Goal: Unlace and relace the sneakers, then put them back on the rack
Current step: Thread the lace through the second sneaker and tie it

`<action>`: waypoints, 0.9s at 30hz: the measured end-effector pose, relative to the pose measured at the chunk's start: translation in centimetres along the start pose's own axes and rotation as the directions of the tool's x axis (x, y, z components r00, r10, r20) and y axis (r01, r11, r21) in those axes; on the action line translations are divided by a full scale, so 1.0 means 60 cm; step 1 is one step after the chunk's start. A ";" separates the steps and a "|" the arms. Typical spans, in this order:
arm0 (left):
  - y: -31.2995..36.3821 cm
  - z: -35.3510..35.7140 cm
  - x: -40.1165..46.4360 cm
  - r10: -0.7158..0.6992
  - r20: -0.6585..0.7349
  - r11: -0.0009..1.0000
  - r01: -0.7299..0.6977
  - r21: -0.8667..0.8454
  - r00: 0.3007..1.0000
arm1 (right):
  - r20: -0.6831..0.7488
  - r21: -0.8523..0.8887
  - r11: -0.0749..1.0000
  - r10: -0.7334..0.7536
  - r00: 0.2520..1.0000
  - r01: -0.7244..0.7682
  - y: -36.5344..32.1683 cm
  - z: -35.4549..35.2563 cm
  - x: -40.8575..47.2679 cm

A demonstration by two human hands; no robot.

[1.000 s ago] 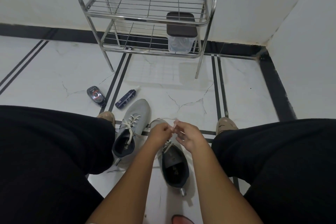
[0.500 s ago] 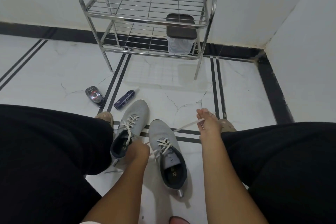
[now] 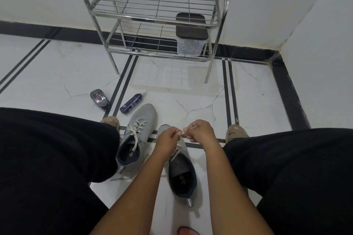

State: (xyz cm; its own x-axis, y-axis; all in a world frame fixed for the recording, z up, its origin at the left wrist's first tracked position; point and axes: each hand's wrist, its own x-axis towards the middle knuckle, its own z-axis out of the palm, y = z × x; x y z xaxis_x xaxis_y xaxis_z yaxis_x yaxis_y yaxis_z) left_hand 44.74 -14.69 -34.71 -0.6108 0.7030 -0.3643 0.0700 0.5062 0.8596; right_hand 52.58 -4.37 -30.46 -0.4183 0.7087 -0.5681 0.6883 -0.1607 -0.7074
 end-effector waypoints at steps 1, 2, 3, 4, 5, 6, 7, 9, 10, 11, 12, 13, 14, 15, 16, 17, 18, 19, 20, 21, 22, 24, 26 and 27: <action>-0.006 -0.003 0.004 -0.014 -0.019 1.000 0.015 0.022 1.000 | -0.018 -0.036 0.999 0.000 1.000 -0.001 0.003 -0.002 0.003; -0.011 -0.006 0.008 -0.026 -0.032 0.999 0.027 0.035 0.999 | -0.024 -0.050 0.999 -0.001 1.000 -0.001 0.005 -0.004 0.007; -0.013 -0.009 0.012 -0.030 -0.034 0.999 0.032 0.043 0.999 | -0.023 -0.044 0.999 0.000 1.000 -0.001 0.010 -0.004 0.010; -0.014 -0.010 0.013 -0.024 -0.029 0.999 0.025 0.041 0.999 | -0.013 -0.030 1.000 0.008 1.000 -0.008 0.011 -0.003 0.012; -0.010 -0.011 0.011 -0.017 -0.021 0.999 0.018 0.030 1.000 | 0.006 -0.024 1.000 0.007 1.000 -0.007 0.012 -0.001 0.013; -0.008 -0.011 0.009 -0.012 -0.013 1.000 0.013 0.008 1.000 | 0.030 -0.033 0.999 -0.002 1.000 0.003 0.012 0.002 0.014; -0.006 -0.011 0.008 -0.011 -0.010 1.000 0.011 -0.010 1.000 | 0.050 -0.047 0.999 -0.015 0.999 0.018 0.012 0.005 0.015; -0.008 -0.010 0.008 -0.010 -0.042 1.000 0.009 -0.012 0.999 | 0.037 -0.046 0.999 -0.016 0.999 0.017 0.012 0.012 0.016; -0.012 -0.008 0.009 -0.029 -0.069 1.000 0.029 -0.010 0.997 | -0.002 -0.039 0.999 0.006 1.000 -0.006 0.016 0.013 0.019; -0.015 -0.008 0.010 -0.064 -0.090 0.998 0.063 -0.014 0.994 | -0.044 -0.032 0.999 0.033 0.998 -0.035 0.020 0.012 0.022; -0.020 -0.007 0.011 -0.103 -0.105 0.995 0.103 -0.005 0.989 | -0.068 -0.046 0.997 0.059 0.996 -0.062 0.026 0.010 0.023; -0.026 -0.006 0.010 -0.134 -0.122 0.990 0.138 0.025 0.983 | -0.052 -0.105 0.991 0.077 0.996 -0.082 0.031 0.007 0.022; -0.032 -0.004 0.008 -0.155 -0.135 0.984 0.165 0.062 0.979 | 0.014 -0.214 0.972 0.101 0.995 -0.096 0.037 0.005 0.018; -0.039 -0.002 0.005 -0.173 -0.139 0.978 0.187 0.089 0.975 | 0.098 -0.324 0.941 0.135 0.986 -0.097 0.042 0.005 0.011; -0.045 0.001 0.002 -0.188 -0.134 0.973 0.203 0.109 0.973 | 0.167 -0.411 0.907 0.172 0.971 -0.090 0.049 0.011 0.000; -0.048 0.005 -0.002 -0.209 -0.117 0.965 0.224 0.133 0.971 | 0.225 -0.460 0.884 0.202 0.953 -0.079 0.061 0.020 -0.008; -0.051 0.009 -0.007 -0.229 -0.096 0.956 0.242 0.168 0.969 | 0.258 -0.470 0.880 0.208 0.943 -0.066 0.076 0.032 -0.016; -0.052 0.014 -0.010 -0.246 -0.071 0.945 0.256 0.206 0.967 | 0.251 -0.461 0.886 0.188 0.950 -0.054 0.091 0.043 -0.022; -0.053 0.018 -0.013 -0.258 -0.053 0.933 0.263 0.244 0.965 | 0.213 -0.433 0.900 0.155 0.965 -0.049 0.104 0.052 -0.026; -0.056 0.022 -0.015 -0.274 -0.041 0.922 0.274 0.273 0.961 | 0.173 -0.397 0.916 0.131 0.976 -0.052 0.116 0.058 -0.027; -0.059 0.025 -0.015 -0.285 -0.042 0.913 0.285 0.293 0.958 | 0.143 -0.358 0.931 0.134 0.981 -0.075 0.123 0.060 -0.027; -0.067 0.031 -0.018 -0.318 -0.056 0.892 0.319 0.320 0.946 | 0.123 -0.284 0.951 0.165 0.978 -0.125 0.130 0.057 -0.022; -0.071 0.035 -0.020 -0.342 -0.072 0.869 0.345 0.356 0.937 | 0.134 -0.222 0.961 0.198 0.971 -0.165 0.137 0.058 -0.016; -0.072 0.037 -0.021 -0.348 -0.078 0.860 0.351 0.371 0.934 | 0.140 -0.191 0.965 0.208 0.968 -0.180 0.141 0.059 -0.014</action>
State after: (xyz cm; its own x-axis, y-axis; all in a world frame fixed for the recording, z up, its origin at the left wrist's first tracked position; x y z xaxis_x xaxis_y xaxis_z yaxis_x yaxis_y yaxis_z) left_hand 46.97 -16.68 -38.78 -0.6568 0.4416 -0.6112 0.1380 0.8673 0.4784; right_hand 56.63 -8.76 -37.49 -0.3448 0.5566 -0.7558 0.8525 -0.1512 -0.5003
